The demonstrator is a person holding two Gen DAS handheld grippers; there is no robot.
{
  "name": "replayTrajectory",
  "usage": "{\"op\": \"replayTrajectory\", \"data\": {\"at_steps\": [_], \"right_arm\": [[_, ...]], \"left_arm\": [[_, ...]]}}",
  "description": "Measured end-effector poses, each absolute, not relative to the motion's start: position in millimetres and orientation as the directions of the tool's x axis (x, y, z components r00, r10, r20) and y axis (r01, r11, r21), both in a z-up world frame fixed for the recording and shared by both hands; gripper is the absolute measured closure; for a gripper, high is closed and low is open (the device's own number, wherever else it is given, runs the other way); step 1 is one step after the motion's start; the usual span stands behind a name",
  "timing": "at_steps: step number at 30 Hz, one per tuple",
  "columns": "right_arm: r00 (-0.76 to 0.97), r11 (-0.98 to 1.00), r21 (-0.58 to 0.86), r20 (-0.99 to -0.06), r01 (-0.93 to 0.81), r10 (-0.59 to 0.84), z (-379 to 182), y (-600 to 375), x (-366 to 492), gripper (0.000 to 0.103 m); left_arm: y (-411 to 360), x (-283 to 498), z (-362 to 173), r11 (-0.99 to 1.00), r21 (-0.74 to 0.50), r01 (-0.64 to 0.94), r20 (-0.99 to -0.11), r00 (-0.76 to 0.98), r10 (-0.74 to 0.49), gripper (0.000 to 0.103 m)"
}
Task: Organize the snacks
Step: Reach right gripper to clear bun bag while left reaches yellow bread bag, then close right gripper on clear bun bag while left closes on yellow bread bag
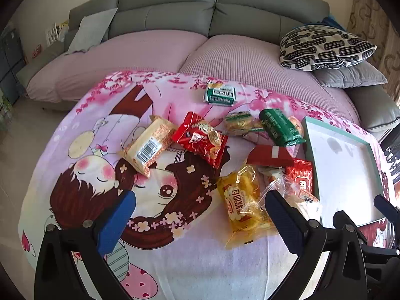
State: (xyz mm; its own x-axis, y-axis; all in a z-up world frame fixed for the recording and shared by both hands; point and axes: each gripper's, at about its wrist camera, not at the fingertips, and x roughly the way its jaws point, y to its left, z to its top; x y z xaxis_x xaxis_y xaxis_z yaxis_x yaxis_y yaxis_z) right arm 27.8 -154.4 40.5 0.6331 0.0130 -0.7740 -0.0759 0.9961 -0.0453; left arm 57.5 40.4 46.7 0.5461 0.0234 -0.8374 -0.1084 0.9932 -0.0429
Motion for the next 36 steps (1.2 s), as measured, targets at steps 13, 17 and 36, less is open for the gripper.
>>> {"op": "replayTrajectory", "data": {"at_steps": [13,17,36], "right_arm": [[0.606,0.97,-0.068,-0.79,-0.233,0.09,0,-108,44,0.0],[0.611,0.967,-0.056,-0.783,-0.25,0.113,-5,-100,46,0.003],[0.592,0.969,0.094,-0.777,-0.228,0.214,-7,-118,48,0.047]], "left_arm": [[40,81,-5,0.985,-0.112,-0.133,-0.892,0.45,-0.041,0.0],[40,85,-13,0.981,-0.147,-0.129,-0.891,0.448,-0.075,0.0],[16,90,-21,0.96,-0.274,-0.053,-0.858,0.465,-0.219,0.046]]}}
